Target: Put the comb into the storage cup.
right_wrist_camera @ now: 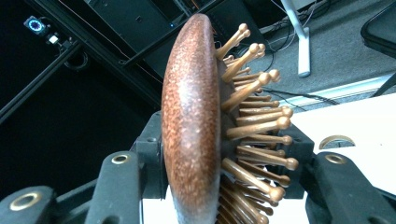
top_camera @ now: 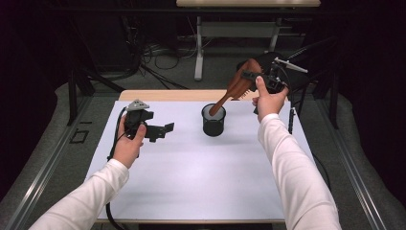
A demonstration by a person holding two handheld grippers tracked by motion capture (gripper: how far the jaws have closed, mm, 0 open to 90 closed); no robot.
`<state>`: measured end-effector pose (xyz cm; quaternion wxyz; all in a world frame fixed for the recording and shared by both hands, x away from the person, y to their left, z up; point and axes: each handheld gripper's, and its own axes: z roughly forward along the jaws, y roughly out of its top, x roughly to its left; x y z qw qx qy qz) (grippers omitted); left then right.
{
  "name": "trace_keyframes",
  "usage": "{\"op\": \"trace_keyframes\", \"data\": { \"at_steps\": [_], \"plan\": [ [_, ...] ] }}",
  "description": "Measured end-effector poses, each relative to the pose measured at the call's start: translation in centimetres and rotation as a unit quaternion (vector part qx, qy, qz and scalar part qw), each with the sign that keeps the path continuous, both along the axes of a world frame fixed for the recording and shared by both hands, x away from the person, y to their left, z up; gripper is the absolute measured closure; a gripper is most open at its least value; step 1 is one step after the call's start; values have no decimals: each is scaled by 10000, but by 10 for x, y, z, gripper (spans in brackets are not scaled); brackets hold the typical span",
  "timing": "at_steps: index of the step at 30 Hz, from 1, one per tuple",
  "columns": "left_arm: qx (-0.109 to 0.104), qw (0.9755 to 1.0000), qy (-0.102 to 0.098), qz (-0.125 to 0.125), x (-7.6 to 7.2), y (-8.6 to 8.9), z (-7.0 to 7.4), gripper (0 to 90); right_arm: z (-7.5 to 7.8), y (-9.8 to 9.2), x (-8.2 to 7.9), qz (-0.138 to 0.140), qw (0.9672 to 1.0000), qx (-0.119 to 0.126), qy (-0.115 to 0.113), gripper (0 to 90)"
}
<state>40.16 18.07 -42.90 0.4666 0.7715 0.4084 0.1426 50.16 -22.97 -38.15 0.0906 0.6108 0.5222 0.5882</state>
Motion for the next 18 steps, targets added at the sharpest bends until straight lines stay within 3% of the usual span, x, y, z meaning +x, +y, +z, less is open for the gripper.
{"op": "trace_keyframes", "data": {
  "at_steps": [18],
  "plan": [
    [6,10000,40,-5,0,0,-3,31,-21,7,2,-134,9999,-29,-10,475]
  ]
}}
